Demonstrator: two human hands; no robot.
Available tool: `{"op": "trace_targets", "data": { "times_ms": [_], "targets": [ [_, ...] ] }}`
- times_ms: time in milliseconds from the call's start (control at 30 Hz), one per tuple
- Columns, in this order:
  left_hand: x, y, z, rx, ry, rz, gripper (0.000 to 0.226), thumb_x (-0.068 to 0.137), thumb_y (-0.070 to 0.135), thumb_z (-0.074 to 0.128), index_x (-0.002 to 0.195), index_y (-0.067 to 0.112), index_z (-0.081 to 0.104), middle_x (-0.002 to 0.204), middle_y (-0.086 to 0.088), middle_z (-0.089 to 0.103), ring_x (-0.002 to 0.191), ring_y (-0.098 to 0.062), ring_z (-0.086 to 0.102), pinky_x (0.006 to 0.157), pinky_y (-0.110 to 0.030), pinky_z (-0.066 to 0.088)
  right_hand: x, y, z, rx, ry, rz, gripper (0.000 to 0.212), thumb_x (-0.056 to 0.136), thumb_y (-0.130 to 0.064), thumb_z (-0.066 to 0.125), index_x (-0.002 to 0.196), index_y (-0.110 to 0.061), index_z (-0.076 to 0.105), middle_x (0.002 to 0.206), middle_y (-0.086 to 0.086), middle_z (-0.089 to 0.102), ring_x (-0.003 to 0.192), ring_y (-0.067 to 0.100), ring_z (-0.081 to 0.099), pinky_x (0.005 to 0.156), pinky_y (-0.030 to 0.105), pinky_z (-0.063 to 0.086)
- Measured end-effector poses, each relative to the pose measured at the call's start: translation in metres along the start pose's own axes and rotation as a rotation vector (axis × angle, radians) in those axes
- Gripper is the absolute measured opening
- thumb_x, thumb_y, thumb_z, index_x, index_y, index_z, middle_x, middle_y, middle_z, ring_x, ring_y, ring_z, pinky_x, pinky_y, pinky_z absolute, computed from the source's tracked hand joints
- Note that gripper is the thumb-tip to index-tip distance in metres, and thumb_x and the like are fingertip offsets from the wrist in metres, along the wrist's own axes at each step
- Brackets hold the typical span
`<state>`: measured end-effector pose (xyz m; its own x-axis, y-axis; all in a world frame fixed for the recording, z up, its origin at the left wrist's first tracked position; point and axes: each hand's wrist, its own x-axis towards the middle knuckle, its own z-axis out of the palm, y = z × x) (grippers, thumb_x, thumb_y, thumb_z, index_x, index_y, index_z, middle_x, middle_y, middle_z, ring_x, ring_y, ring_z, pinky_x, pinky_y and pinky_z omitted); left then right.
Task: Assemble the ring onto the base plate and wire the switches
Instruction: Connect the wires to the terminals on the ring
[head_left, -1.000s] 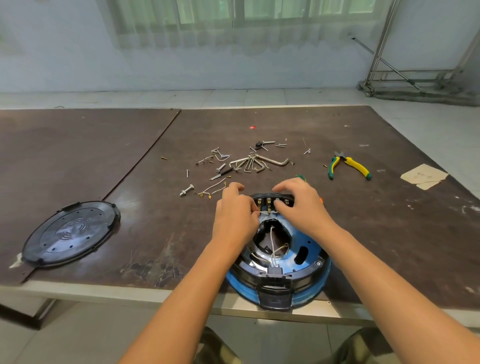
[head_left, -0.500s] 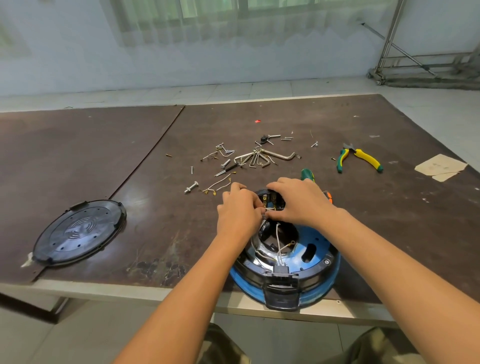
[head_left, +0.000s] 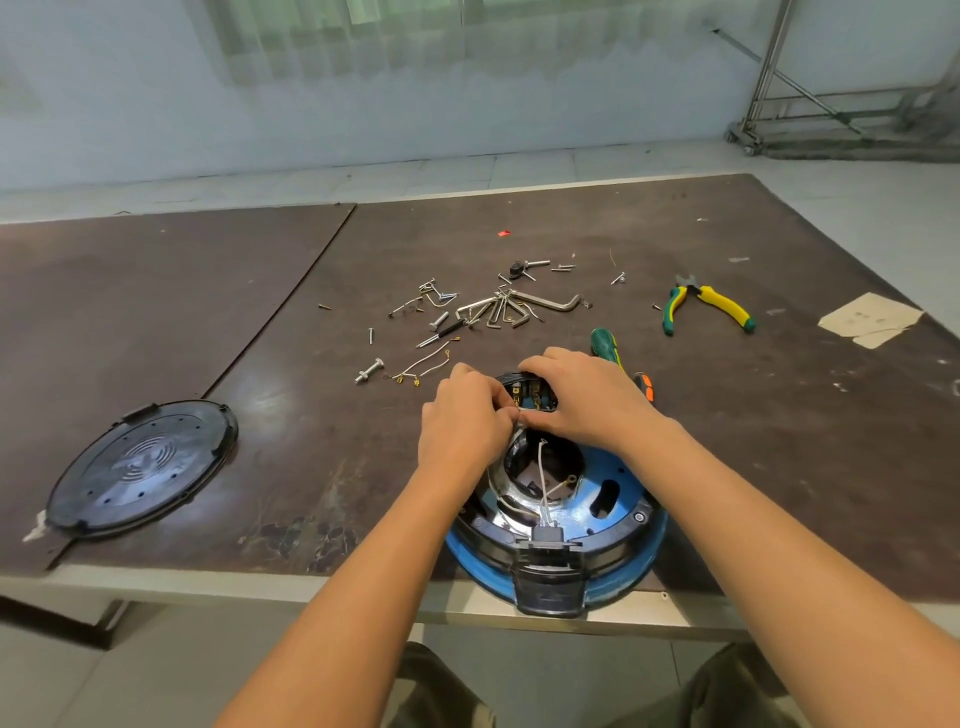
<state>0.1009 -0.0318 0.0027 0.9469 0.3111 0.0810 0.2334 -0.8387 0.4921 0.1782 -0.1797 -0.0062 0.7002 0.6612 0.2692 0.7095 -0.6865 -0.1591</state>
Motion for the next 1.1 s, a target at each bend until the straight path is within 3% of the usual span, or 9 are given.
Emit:
{"op": "trace_targets", "data": {
  "times_ms": [200,367,567,733,900,1100],
  "targets": [
    [0.0032,-0.0025,0.0045,0.017,-0.003,-0.023,0.007,0.085,0.039,0.071,0.083,0.032,0.069,0.110,0.007,0.050,0.104,-0.022,0.053,0.083,-0.040,0.039,-0.0011,-0.0004,0.0002,-0.002,0.005,-0.004,0.065,0.084,-0.064,0.062,0.139,-0.031,0.049,0.119,-0.003,0.060,0.108,0.019,0.062,0.081,0.036,0.052],
    [0.0048,-0.0044,0.0061,0.014,0.005,-0.018,0.010,0.086,0.039,0.070,0.078,0.035,0.065,0.102,0.008,0.045,0.094,-0.020,0.054,0.081,-0.043,0.047,0.0001,0.0001,0.0017,0.009,0.022,0.002,0.061,0.085,-0.063,0.063,0.136,-0.031,0.051,0.117,-0.004,0.060,0.106,0.018,0.062,0.078,0.034,0.049],
    [0.0055,-0.0040,0.0058,0.018,0.000,-0.017,0.011,0.087,0.040,0.070,0.078,0.034,0.066,0.103,0.006,0.055,0.088,-0.019,0.058,0.080,-0.045,0.053,-0.0002,0.0010,0.0022,0.011,0.024,0.006,0.056,0.087,-0.061,0.062,0.134,-0.032,0.052,0.117,-0.004,0.060,0.104,0.017,0.062,0.073,0.030,0.043],
    [0.0054,-0.0023,0.0056,0.033,0.007,-0.006,0.011,0.087,0.039,0.070,0.080,0.032,0.066,0.098,0.005,0.061,0.084,-0.017,0.061,0.068,-0.037,0.050,-0.0002,0.0000,0.0022,-0.006,0.011,0.006,0.055,0.088,-0.062,0.060,0.133,-0.032,0.051,0.115,-0.003,0.059,0.103,0.019,0.062,0.072,0.031,0.041],
    [0.0040,-0.0007,0.0042,0.044,0.022,-0.013,0.014,0.086,0.036,0.072,0.079,0.027,0.063,0.087,0.002,0.065,0.081,-0.021,0.065,0.073,-0.041,0.058,0.0013,-0.0009,0.0017,-0.039,-0.031,0.002,0.060,0.088,-0.066,0.056,0.137,-0.032,0.045,0.116,-0.001,0.056,0.102,0.020,0.061,0.071,0.032,0.043],
    [0.0031,0.0000,0.0035,0.113,0.029,0.071,0.016,0.090,0.035,0.068,0.091,0.019,0.069,0.094,-0.003,0.065,0.084,-0.025,0.066,0.077,-0.043,0.058,0.0025,-0.0014,0.0021,-0.065,-0.032,0.002,0.059,0.090,-0.067,0.054,0.136,-0.032,0.044,0.115,0.000,0.056,0.101,0.020,0.061,0.070,0.032,0.042]
  ]
}}
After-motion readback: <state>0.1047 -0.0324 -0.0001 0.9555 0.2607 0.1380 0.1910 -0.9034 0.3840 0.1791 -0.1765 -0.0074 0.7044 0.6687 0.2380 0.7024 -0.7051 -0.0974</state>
